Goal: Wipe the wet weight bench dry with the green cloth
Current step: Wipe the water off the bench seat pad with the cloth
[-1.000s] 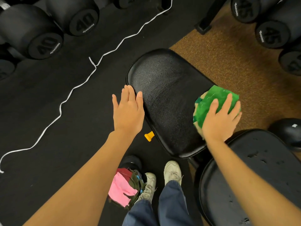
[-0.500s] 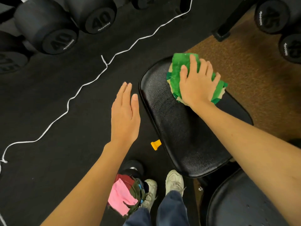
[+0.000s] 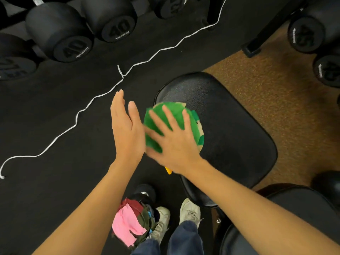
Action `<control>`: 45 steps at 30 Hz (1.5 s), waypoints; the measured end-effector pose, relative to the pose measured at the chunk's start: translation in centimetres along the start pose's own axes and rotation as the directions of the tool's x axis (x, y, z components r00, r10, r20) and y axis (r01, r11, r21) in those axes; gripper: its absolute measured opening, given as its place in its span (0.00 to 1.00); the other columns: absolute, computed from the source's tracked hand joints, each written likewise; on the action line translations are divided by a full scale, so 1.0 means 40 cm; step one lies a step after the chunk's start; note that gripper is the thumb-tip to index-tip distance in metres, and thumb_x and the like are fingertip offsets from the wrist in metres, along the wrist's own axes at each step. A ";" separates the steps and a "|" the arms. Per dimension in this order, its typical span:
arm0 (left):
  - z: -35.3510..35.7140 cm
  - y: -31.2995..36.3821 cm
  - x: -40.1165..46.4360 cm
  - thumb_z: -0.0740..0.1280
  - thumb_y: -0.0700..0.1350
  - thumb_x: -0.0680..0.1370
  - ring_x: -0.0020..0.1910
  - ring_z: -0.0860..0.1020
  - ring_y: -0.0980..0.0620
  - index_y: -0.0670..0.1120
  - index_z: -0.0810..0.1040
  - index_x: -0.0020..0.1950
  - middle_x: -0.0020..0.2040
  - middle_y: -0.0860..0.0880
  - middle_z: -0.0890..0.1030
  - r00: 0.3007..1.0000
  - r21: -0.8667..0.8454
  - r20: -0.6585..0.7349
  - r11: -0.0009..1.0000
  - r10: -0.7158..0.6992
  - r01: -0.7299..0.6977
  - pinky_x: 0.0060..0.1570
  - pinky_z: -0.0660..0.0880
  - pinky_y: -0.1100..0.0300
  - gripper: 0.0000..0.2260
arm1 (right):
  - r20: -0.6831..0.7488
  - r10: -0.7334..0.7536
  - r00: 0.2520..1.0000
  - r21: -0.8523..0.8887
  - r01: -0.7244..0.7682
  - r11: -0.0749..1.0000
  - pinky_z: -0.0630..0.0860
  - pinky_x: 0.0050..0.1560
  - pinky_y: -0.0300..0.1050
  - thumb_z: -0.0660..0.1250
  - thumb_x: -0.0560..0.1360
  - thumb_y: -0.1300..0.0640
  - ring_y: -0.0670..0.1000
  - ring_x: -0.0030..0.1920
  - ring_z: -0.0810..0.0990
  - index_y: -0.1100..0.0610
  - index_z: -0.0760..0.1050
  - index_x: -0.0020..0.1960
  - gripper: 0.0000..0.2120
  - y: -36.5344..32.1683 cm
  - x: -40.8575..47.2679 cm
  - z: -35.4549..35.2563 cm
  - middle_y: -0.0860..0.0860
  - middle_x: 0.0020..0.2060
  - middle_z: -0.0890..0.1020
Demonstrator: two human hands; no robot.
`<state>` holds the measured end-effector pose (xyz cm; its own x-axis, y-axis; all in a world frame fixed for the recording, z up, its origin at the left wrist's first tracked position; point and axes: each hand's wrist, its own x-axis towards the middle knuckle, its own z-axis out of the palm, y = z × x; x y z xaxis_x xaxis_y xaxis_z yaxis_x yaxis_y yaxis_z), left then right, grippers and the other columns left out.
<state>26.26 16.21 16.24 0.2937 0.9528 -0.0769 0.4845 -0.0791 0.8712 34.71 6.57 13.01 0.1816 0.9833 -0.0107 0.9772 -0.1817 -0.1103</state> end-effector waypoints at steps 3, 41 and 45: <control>0.008 0.018 -0.004 0.52 0.49 0.84 0.69 0.62 0.64 0.46 0.60 0.76 0.73 0.54 0.65 0.999 -0.026 -0.027 0.999 -0.040 0.039 0.64 0.57 0.78 0.20 | 0.028 -0.143 0.989 -0.008 0.143 0.990 0.51 0.69 0.71 0.60 0.74 0.37 0.57 0.76 0.56 0.43 0.71 0.69 0.25 0.020 -0.063 0.005 0.48 0.74 0.64; 0.048 0.035 -0.071 0.51 0.51 0.84 0.72 0.64 0.55 0.46 0.68 0.73 0.73 0.50 0.68 0.935 0.160 0.340 0.986 -0.100 0.047 0.70 0.57 0.62 0.20 | -0.079 0.634 0.769 0.055 -0.632 0.773 0.51 0.72 0.65 0.50 0.79 0.36 0.58 0.76 0.55 0.43 0.59 0.75 0.27 0.051 -0.147 -0.008 0.50 0.76 0.61; 0.039 0.042 -0.065 0.50 0.52 0.84 0.73 0.63 0.51 0.45 0.69 0.72 0.73 0.48 0.68 0.925 0.216 0.371 0.976 -0.083 0.001 0.73 0.58 0.52 0.21 | -0.039 0.394 0.918 0.041 -0.393 0.919 0.53 0.73 0.64 0.54 0.78 0.36 0.56 0.76 0.58 0.41 0.60 0.75 0.26 0.006 -0.207 -0.013 0.48 0.76 0.61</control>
<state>27.58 13.13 17.14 0.5371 0.7789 -0.3238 0.6514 -0.1392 0.7458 33.50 -1.63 13.58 0.5565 0.8307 -0.0141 0.8218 -0.5529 -0.1375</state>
